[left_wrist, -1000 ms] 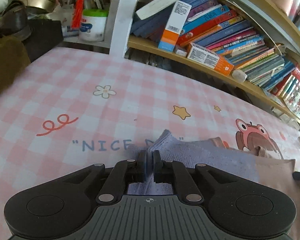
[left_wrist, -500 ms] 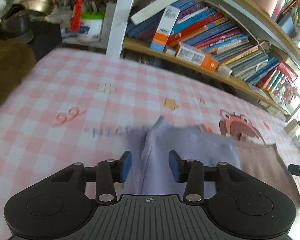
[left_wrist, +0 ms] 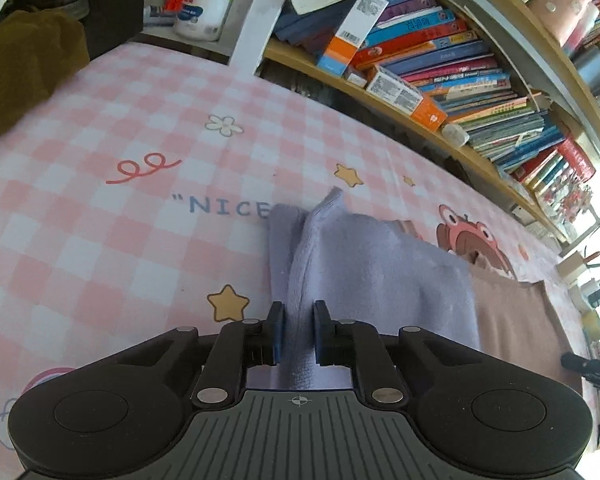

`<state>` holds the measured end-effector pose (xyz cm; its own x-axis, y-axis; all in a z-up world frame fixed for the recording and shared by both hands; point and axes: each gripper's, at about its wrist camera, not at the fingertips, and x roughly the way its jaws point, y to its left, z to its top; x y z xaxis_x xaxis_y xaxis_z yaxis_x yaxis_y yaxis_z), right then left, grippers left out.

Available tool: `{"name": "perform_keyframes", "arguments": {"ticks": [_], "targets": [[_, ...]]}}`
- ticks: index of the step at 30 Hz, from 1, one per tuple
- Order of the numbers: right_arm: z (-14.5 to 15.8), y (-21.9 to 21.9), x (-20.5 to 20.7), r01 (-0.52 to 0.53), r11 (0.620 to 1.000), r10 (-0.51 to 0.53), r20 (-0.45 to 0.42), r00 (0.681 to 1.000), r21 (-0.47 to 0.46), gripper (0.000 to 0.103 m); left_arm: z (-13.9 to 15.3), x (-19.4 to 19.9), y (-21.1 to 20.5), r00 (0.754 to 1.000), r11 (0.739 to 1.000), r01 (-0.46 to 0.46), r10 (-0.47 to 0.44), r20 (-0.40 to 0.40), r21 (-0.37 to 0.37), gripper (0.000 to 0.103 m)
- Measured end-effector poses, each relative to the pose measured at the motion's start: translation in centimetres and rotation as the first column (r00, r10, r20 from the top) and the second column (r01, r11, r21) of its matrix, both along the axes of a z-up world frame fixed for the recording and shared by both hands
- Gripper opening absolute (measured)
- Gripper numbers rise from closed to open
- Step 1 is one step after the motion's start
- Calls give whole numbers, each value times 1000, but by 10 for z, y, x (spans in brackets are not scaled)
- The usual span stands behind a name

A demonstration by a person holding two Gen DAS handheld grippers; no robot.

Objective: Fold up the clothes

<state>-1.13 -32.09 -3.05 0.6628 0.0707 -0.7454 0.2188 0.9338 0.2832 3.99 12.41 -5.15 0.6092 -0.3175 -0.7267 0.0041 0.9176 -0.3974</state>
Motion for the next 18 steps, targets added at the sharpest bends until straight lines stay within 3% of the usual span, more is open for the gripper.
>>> {"name": "perform_keyframes", "arguments": {"ticks": [3, 9, 11, 13, 16, 18], "targets": [[-14, 1, 7, 8, 1000, -9, -54, 998, -15, 6, -3, 0, 0, 1000, 1000, 7, -7, 4, 4, 14], [-19, 1, 6, 20, 1000, -21, -57, 998, -19, 7, -2, -1, 5, 1000, 1000, -1, 1, 8, -3, 22], [-15, 1, 2, 30, 999, -32, -47, 998, -32, 16, 3, -4, 4, 1000, 1000, -14, 13, 27, 15, 25], [-9, 2, -2, 43, 998, -44, -30, 999, -46, 34, 9, -7, 3, 998, 999, -29, 27, 56, 30, 27], [-2, 1, -8, 38, 998, -38, -2, 999, -50, 39, 19, -13, 3, 994, 997, -60, 56, 97, 41, 33], [2, 1, -11, 36, 998, -35, 12, 999, -61, 44, 26, -17, 2, 989, 995, -82, 75, 124, 50, 42]]}}
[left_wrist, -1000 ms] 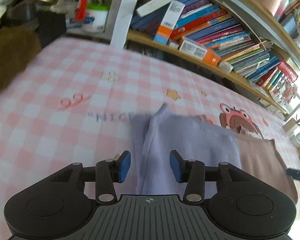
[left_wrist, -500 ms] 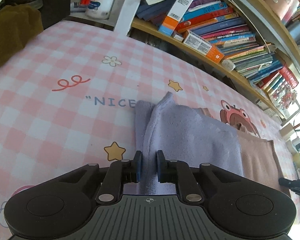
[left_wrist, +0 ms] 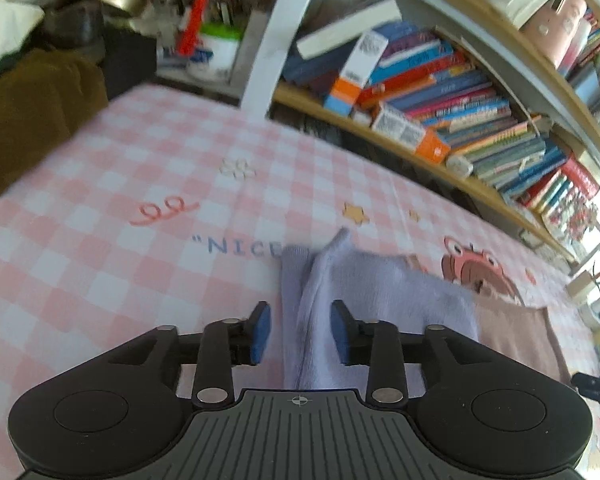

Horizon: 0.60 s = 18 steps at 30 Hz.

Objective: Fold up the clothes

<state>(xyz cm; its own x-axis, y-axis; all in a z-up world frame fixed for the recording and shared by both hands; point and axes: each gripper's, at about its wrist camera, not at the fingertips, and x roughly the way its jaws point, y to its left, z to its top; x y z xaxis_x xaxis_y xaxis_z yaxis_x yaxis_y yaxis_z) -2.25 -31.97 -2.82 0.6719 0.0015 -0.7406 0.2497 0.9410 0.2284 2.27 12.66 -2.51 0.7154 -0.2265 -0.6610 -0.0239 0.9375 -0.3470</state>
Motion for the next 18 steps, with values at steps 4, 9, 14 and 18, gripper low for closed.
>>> {"name": "perform_keyframes", "arguments": {"ticks": [4, 9, 14, 18], "targets": [[8, 0, -8, -22, 1000, 23, 28, 999, -15, 62, 13, -14, -9, 999, 999, -27, 27, 38, 21, 50], [14, -4, -21, -83, 995, 85, 40, 996, -51, 78, 23, -34, -28, 997, 998, -47, 44, 59, 43, 67], [16, -8, -44, -136, 985, 142, 48, 989, -110, 85, 25, -63, -50, 997, 996, -62, 59, 47, 66, 72], [14, -8, -68, -178, 976, 185, 41, 982, -129, 89, 23, -90, -70, 998, 995, -65, 63, 28, 81, 75]]}}
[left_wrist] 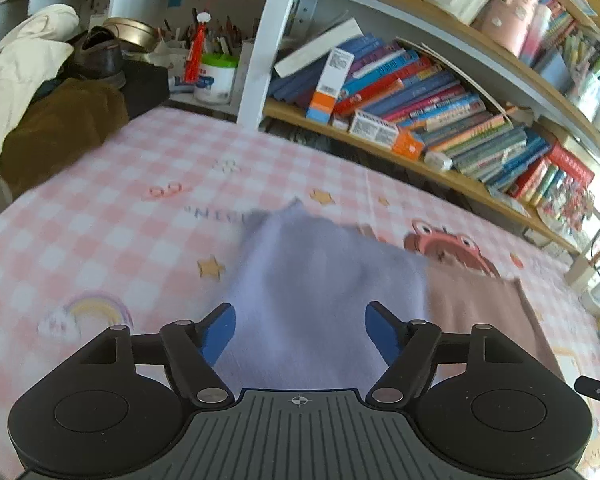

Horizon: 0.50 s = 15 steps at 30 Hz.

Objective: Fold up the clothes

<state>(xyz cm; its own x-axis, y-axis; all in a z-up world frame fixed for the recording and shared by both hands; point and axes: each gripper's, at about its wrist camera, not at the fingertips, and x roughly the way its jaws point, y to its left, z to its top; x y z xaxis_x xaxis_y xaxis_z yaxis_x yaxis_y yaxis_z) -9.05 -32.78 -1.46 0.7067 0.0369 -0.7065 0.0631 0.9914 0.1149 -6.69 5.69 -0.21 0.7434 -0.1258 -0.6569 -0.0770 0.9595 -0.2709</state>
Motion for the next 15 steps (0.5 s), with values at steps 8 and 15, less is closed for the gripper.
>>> {"name": "perform_keyframes", "arguments": {"ticks": [8, 15], "targets": [[-12, -4, -43, -106, 994, 105, -35, 994, -8, 89, -11, -50, -35, 999, 1000, 8, -7, -52, 15, 77], [-21, -11, -67, -133, 991, 133, -73, 988, 7, 89, -20, -82, -50, 995, 1000, -5, 6, -97, 20, 77]]}}
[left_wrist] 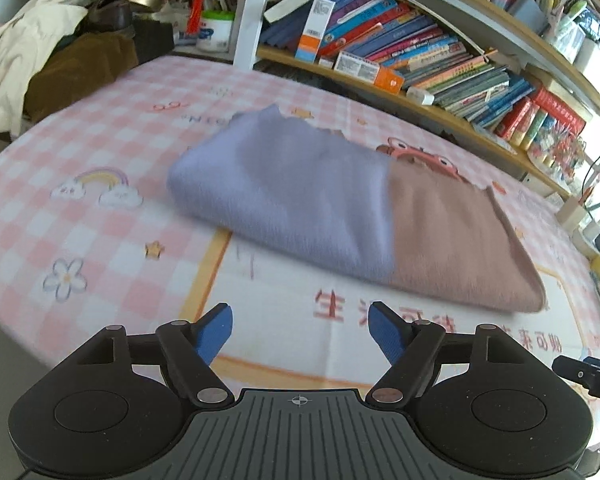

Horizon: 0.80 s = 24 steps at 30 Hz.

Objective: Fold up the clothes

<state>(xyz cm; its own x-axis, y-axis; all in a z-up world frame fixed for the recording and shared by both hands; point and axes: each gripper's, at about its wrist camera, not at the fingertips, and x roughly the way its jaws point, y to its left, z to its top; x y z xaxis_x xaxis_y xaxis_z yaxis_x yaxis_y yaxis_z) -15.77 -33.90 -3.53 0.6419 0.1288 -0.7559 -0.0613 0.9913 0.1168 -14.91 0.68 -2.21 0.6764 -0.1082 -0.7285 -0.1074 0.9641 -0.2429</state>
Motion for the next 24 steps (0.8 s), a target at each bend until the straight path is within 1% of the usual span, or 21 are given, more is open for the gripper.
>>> {"name": "perform_keyframes", "arguments": {"ticks": [4, 6, 8, 9, 11, 13, 16, 20, 24], "targets": [[-1, 2, -4, -15, 1000, 15, -10, 1000, 3, 89, 3, -2, 8, 999, 999, -43, 43, 2, -23, 77], [-2, 3, -3, -15, 1000, 15, -14, 1000, 5, 89, 3, -1, 19, 997, 994, -82, 83, -1, -75, 77], [-2, 3, 0, -6, 1000, 6, -17, 1000, 8, 89, 1, 4, 32, 992, 980, -128, 128, -9, -149, 77], [-2, 3, 2, -1, 1000, 1, -18, 1000, 7, 89, 0, 9, 37, 989, 974, -150, 150, -15, -172, 77], [-1, 5, 7, 6, 1000, -6, -17, 1000, 1, 89, -1, 20, 45, 981, 962, -192, 190, -28, -192, 77], [1, 9, 14, 1, 1000, -1, -14, 1000, -4, 89, -1, 29, 51, 975, 956, -220, 218, -31, -193, 77], [4, 15, 24, -3, 1000, 3, -6, 1000, -10, 89, -2, 45, 59, 972, 950, -232, 231, -31, -209, 77], [9, 20, 39, 16, 1000, -16, 14, 1000, -12, 89, -7, 65, 70, 968, 935, -251, 245, -57, -252, 77], [14, 17, 54, 62, 998, -62, 30, 998, 12, 89, -13, 82, 83, 952, 906, -307, 289, -105, -292, 77]]}}
